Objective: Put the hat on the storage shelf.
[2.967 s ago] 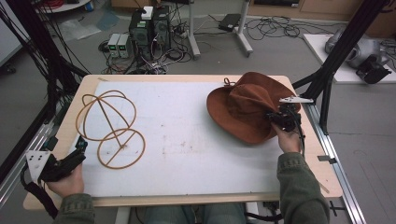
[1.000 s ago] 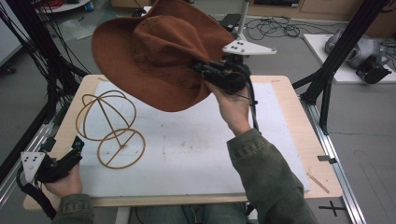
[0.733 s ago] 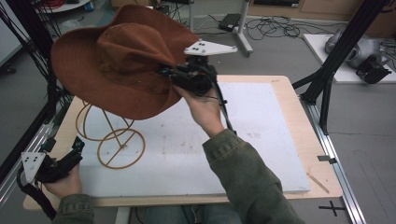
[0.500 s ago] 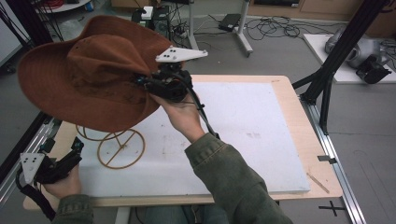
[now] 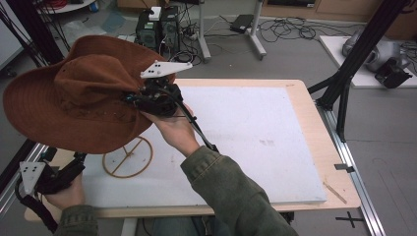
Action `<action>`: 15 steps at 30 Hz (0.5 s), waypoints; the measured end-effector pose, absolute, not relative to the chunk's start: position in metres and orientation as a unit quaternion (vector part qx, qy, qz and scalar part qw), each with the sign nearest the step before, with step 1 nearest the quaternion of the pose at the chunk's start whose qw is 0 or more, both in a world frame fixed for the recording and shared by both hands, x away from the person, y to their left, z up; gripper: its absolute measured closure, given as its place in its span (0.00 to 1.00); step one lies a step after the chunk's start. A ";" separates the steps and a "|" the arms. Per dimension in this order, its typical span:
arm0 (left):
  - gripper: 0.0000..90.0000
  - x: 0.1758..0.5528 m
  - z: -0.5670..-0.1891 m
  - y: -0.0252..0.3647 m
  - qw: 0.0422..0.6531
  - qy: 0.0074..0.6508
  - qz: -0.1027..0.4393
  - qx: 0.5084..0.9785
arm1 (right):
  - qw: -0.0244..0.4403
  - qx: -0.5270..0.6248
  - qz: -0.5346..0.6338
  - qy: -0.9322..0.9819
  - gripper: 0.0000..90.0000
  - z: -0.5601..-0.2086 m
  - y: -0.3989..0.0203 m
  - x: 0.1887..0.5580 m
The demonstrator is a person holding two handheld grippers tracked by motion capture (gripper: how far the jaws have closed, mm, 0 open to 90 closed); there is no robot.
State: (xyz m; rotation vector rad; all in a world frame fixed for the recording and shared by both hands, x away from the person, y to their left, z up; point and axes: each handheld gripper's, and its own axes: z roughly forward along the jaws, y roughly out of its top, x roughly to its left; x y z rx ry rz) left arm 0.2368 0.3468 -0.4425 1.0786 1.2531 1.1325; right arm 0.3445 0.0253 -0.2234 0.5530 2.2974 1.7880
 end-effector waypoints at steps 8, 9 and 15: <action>0.14 0.237 -0.444 0.348 0.538 0.530 0.475 0.453 | 0.077 0.191 0.595 0.777 0.99 -0.239 0.029 0.345; 0.14 0.237 -0.444 0.348 0.539 0.530 0.474 0.452 | 0.075 0.192 0.595 0.777 0.99 -0.240 0.029 0.344; 0.14 0.238 -0.445 0.347 0.538 0.529 0.474 0.453 | 0.071 0.186 0.598 0.776 0.97 -0.248 0.029 0.342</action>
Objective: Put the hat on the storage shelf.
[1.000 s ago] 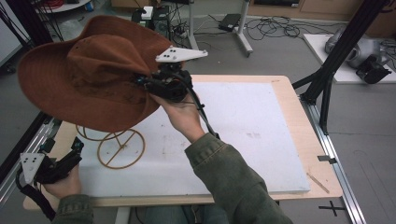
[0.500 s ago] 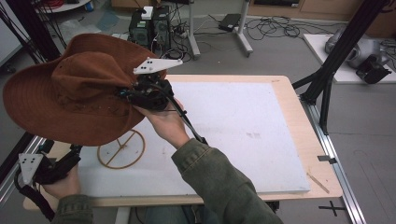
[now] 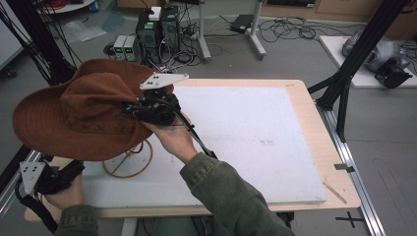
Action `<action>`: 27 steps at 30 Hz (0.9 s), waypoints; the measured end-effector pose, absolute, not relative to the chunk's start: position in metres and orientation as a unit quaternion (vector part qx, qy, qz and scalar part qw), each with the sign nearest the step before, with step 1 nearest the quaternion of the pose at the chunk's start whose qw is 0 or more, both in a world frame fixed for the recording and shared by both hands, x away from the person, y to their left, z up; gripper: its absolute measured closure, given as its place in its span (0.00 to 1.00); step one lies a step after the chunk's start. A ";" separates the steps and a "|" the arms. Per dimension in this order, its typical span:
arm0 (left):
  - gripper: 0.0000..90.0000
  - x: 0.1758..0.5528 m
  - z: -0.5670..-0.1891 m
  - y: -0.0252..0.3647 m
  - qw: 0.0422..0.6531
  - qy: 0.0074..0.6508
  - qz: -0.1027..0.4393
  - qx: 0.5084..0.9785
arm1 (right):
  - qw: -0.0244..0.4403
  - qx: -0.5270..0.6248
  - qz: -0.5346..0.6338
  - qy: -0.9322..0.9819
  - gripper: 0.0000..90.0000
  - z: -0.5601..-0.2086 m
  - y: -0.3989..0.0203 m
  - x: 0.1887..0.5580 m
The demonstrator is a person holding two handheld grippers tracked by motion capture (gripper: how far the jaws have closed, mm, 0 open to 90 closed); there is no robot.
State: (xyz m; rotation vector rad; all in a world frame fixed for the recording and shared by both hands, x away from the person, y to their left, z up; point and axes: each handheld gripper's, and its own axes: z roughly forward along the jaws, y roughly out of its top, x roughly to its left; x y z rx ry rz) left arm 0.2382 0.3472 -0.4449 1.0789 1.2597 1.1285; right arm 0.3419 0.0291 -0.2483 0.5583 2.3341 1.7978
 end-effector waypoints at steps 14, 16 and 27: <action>0.14 0.237 -0.447 0.348 0.537 0.532 0.471 0.455 | 0.090 0.229 0.624 0.742 0.25 -0.247 0.015 0.342; 0.14 0.237 -0.449 0.349 0.538 0.535 0.469 0.453 | 0.113 0.254 0.626 0.729 0.12 -0.247 0.006 0.344; 0.14 0.237 -0.446 0.348 0.536 0.530 0.476 0.453 | 0.261 0.316 0.653 0.637 0.01 -0.262 -0.081 0.346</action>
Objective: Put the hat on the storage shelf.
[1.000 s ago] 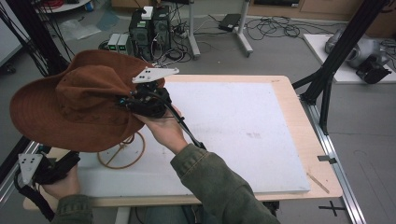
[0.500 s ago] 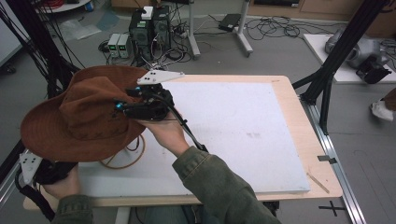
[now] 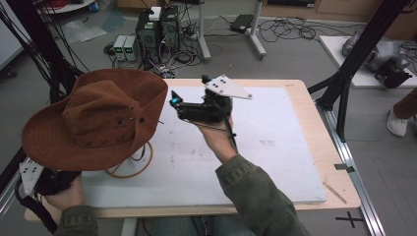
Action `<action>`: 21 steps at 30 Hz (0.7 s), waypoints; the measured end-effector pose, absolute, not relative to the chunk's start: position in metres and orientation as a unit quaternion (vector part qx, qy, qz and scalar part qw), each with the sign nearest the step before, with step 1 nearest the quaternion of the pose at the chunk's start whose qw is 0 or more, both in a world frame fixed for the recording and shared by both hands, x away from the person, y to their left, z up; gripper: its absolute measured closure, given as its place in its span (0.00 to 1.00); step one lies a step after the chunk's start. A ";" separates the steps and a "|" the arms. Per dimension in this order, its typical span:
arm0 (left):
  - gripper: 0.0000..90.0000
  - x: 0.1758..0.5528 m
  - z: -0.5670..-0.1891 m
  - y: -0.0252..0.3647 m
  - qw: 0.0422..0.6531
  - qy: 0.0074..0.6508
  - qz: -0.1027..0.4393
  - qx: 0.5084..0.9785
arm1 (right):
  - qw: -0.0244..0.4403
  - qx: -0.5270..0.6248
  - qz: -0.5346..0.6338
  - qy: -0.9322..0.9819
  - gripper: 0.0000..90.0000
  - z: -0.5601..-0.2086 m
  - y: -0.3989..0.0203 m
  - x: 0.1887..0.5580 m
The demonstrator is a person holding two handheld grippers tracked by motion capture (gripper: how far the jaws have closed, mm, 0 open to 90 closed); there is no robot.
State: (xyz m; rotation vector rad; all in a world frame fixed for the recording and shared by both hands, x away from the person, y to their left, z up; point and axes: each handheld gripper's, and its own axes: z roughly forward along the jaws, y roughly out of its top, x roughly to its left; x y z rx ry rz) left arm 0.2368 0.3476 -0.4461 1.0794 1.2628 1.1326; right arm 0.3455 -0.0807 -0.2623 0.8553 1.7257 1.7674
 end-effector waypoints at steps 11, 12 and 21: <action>0.14 0.236 -0.445 0.346 0.535 0.527 0.479 0.453 | 0.344 0.360 0.655 0.569 0.01 -0.254 -0.162 0.334; 0.14 0.236 -0.445 0.345 0.536 0.527 0.479 0.453 | 0.351 0.359 0.655 0.564 0.01 -0.253 -0.168 0.333; 0.14 0.235 -0.446 0.346 0.536 0.528 0.479 0.453 | 0.411 0.368 0.640 0.535 0.01 -0.251 -0.230 0.312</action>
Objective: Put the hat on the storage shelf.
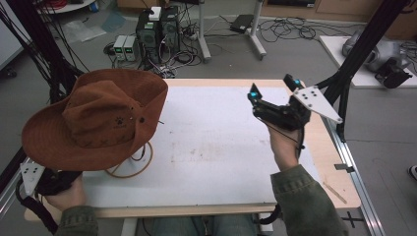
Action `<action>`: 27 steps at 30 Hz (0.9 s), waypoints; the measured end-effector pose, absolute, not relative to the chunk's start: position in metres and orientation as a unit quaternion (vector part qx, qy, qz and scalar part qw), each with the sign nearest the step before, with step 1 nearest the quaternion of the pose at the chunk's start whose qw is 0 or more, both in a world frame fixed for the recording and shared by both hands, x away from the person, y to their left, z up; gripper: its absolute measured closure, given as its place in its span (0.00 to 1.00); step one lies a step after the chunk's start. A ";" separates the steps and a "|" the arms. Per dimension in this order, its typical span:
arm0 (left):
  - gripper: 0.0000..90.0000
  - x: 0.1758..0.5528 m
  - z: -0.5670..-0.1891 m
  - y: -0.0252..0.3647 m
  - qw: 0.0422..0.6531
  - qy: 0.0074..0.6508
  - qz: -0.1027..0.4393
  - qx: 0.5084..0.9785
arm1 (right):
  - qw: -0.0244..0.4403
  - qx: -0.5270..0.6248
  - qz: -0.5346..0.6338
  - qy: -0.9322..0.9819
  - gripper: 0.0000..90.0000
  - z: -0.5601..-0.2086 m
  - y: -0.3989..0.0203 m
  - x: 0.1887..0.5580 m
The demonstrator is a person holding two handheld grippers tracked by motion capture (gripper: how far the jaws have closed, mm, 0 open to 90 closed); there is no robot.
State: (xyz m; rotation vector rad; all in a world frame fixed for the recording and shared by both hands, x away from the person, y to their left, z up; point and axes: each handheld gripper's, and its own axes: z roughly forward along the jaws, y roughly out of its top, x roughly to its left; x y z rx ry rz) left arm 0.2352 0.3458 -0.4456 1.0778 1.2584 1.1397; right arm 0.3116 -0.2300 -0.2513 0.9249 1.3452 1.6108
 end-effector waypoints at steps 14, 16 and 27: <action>0.14 0.235 -0.444 0.341 0.536 0.522 0.480 0.457 | 0.482 0.426 0.584 0.496 0.01 -0.301 -0.304 0.273; 0.14 0.235 -0.444 0.341 0.536 0.522 0.482 0.456 | 0.475 0.443 0.580 0.492 0.01 -0.314 -0.310 0.273; 0.14 0.234 -0.443 0.341 0.531 0.522 0.487 0.456 | 0.463 0.474 0.547 0.512 0.01 -0.389 -0.311 0.281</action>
